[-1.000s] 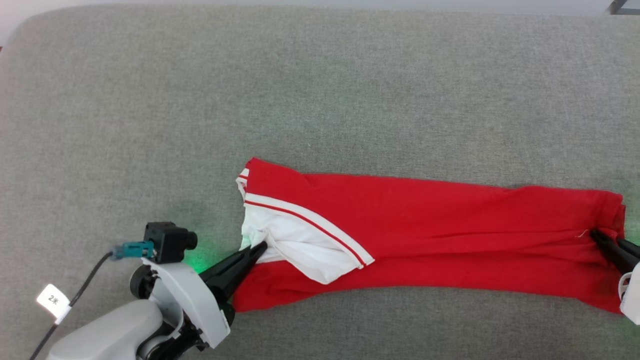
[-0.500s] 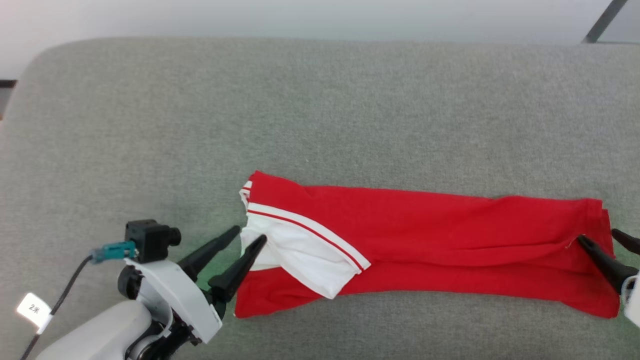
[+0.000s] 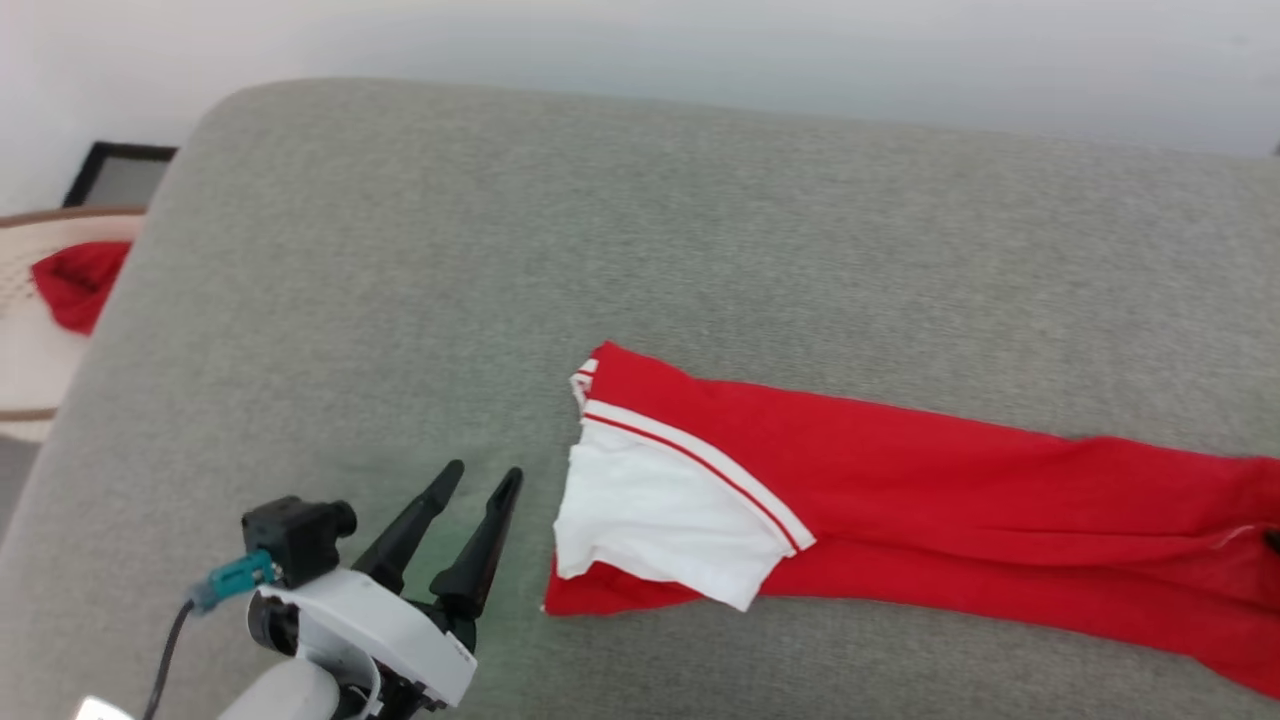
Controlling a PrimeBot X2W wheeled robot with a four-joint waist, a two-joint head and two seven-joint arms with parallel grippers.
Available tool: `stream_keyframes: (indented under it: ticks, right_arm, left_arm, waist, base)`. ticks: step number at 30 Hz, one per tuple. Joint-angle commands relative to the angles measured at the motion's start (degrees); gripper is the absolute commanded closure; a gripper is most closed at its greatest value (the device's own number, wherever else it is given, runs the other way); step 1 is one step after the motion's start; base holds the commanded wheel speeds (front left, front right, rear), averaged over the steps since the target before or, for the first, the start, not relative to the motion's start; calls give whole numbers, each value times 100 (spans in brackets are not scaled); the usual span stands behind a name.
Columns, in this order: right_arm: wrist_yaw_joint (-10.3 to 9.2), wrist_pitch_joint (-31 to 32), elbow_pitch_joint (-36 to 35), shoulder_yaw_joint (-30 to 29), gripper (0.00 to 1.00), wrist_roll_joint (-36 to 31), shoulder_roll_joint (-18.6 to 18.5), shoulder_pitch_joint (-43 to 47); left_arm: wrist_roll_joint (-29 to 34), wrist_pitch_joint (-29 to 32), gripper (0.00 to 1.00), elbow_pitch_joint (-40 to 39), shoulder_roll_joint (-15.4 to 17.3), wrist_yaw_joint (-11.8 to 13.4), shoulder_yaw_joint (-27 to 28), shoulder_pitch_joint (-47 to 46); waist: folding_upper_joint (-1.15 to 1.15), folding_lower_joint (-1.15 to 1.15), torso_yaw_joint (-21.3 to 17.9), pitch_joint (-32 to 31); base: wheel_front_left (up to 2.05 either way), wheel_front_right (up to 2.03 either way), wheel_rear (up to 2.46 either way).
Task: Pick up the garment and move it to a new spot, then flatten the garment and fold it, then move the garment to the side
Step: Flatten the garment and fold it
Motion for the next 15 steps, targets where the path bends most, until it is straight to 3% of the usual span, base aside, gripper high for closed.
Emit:
stream_keyframes:
  ticks: [1, 6, 15]
  right_arm:
    - [-7, 56, 60, -73, 0, -80, 3, -37]
    - [-7, 446, 397, -304, 0, -299, 79, -117]
    - [-1, 1535, 658, -484, 0, -554, 544, -175]
  left_arm:
    - [137, 6, 0, 14, -95, -30, 143, 114]
    - [1036, 5, 0, 41, -559, -80, 872, 413]
    - [3241, 5, 0, -439, -1317, -20, 2254, 794]
  waist:
    - [0, 0, 207, 14]
    - [0, 0, 450, 19]
    - [0, 0, 576, -7]
  base:
    - [0, 0, 0]
    - [0, 0, 0]
    - [0, 0, 0]
